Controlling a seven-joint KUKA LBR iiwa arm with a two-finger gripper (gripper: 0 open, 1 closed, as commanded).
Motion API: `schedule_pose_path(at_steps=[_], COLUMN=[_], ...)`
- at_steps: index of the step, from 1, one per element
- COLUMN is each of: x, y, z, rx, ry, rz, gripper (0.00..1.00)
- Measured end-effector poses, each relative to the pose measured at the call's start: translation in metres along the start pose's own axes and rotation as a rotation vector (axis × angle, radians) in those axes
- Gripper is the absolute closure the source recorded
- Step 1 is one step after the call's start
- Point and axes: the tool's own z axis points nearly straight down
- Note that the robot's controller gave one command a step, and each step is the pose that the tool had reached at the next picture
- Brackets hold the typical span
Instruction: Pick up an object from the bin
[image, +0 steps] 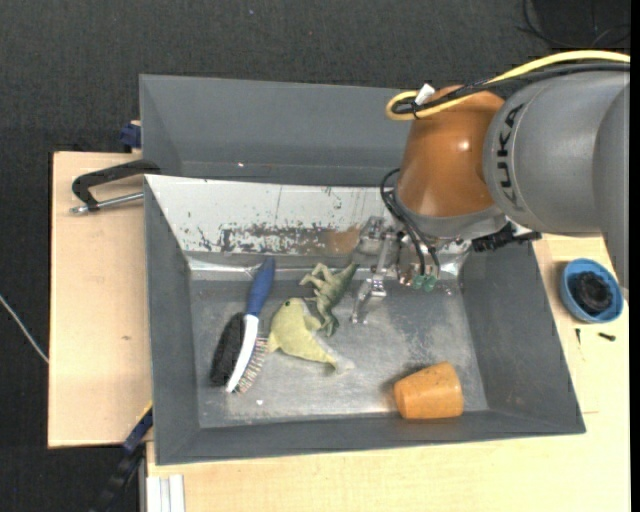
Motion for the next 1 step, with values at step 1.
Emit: schedule_pose_path(at_steps=[1], x=[0.0426], y=[-0.0168], z=[-0.0527], rx=[0.004], ry=[0.003], rz=[-0.183], gripper=[0.00])
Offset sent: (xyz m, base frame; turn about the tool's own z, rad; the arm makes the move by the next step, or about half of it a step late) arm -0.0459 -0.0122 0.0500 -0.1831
